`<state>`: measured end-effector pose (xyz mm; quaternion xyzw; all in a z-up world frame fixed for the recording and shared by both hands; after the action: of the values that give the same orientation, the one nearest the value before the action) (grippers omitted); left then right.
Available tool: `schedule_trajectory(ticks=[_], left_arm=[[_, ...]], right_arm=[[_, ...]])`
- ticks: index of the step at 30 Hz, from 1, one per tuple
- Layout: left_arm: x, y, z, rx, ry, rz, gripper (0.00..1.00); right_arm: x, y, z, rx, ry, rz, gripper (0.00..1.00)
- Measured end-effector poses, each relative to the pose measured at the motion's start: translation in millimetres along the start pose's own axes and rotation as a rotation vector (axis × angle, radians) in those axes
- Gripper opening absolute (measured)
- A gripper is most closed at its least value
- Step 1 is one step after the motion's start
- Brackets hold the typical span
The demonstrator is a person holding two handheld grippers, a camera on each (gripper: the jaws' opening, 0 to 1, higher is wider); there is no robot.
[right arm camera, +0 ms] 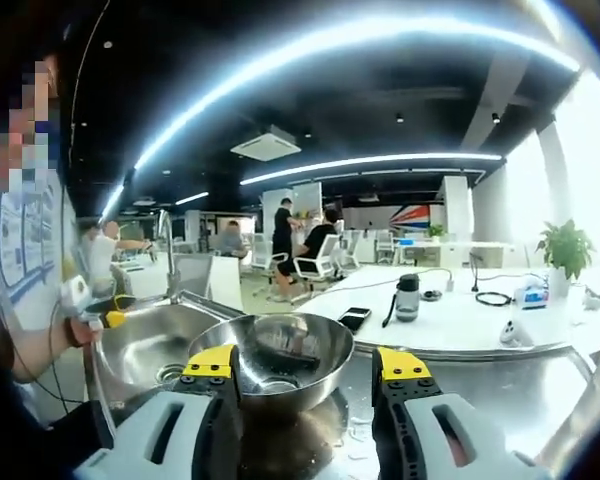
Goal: Pick up bowl with dirty water move over sink pour dirty water into sink return bowl to place
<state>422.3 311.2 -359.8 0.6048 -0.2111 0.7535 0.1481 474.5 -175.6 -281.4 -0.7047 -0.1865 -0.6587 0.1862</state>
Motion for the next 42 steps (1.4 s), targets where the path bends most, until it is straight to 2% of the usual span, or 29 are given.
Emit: schedule_trajectory(ticks=[11, 15, 18, 28, 31, 35, 42], left_arm=[[-0.3, 0.3, 0.4, 0.015, -0.005, 0.024, 0.40], [-0.4, 0.8, 0.4, 0.014, -0.008, 0.027, 0.40], [-0.5, 0.9, 0.6, 0.009, -0.008, 0.026, 0.40], [-0.7, 1.0, 0.0, 0.003, -0.007, 0.021, 0.40], [-0.2, 0.9, -0.7, 0.007, -0.002, 0.021, 0.40], [0.3, 0.4, -1.4, 0.011, 0.004, 0.020, 0.40], [0.4, 0.8, -1.6, 0.004, 0.005, 0.019, 0.40]], right_arm=[[7.6, 3.1, 24.4, 0.015, -0.053, -0.019, 0.45], [4.0, 5.0, 31.4, 0.039, -0.108, -0.001, 0.44], [3.6, 2.6, 36.3, 0.041, -0.130, -0.044, 0.43], [18.3, 2.0, 59.5, 0.053, -0.171, -0.037, 0.41], [19.4, 1.8, 64.9, 0.044, -0.201, -0.048, 0.41], [22.5, 3.7, 70.3, 0.033, -0.205, -0.050, 0.40], [18.6, 10.0, 75.1, 0.016, -0.259, -0.057, 0.37]])
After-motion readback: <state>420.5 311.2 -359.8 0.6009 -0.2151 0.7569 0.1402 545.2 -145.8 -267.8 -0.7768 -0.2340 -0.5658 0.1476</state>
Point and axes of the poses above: the point that each gripper's makers call its tool centre point, and the gripper's own axes: z roughly forward along the fingers, y roughly to its right, x roughly out of its top, the point moved 9 cm from there along -z, roughly backward along the fingers, and after that the axes turned 2 degrees about y, right-handed, at the moved point
